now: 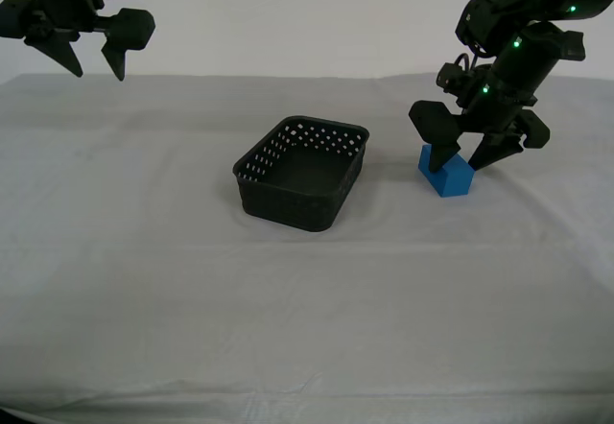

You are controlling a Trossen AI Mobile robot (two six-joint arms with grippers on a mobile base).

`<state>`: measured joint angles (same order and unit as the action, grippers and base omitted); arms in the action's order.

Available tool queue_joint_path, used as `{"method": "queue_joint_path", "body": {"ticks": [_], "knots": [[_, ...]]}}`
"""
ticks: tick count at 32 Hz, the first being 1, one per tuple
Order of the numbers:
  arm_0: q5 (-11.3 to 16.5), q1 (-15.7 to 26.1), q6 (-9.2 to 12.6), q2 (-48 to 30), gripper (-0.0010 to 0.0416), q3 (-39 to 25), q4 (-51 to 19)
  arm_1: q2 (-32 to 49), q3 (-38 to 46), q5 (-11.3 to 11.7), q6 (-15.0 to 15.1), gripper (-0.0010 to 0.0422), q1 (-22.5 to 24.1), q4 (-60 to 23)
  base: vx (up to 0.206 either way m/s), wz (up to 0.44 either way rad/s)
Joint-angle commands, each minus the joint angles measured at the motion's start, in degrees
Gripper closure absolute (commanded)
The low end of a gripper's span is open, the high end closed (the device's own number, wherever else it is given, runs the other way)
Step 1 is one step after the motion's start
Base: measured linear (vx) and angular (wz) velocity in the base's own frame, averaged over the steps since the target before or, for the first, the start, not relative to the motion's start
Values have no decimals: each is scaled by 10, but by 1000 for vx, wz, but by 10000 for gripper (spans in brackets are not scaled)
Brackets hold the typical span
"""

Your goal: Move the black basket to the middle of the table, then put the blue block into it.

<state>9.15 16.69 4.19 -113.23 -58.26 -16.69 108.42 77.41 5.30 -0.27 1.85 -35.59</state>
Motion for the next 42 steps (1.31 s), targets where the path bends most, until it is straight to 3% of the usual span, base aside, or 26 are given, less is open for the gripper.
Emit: {"method": "queue_joint_path", "body": {"ticks": [1,4,5,6,7,8,15,21,34,38,42], "knots": [[-2,3,1,0,141,0,-3,0,0,-2,-1,133,0,0,0,0],[1,6,1,0,193,0,-3,0,0,-2,-1,133,0,1,0,0],[10,7,1,0,284,0,-4,0,0,-2,-1,133,0,2,0,0],[14,7,1,0,307,0,-4,0,0,-2,-1,133,0,2,0,0],[17,8,2,0,378,0,-6,0,0,-2,-1,133,0,2,0,0],[17,8,2,0,397,0,-6,0,0,-2,-1,133,0,2,0,0],[19,13,0,1,407,-5,-23,0,0,-2,-1,133,0,3,0,0],[24,42,-12,3,407,-56,-78,0,0,-2,-1,133,0,6,0,0],[32,193,-12,5,407,-298,-246,0,0,-2,0,133,0,6,0,0],[32,221,-12,5,406,-326,-244,0,-1,-2,1,133,0,6,0,0],[33,224,-12,5,406,-302,-221,0,-2,-2,3,133,0,7,0,0]]}}
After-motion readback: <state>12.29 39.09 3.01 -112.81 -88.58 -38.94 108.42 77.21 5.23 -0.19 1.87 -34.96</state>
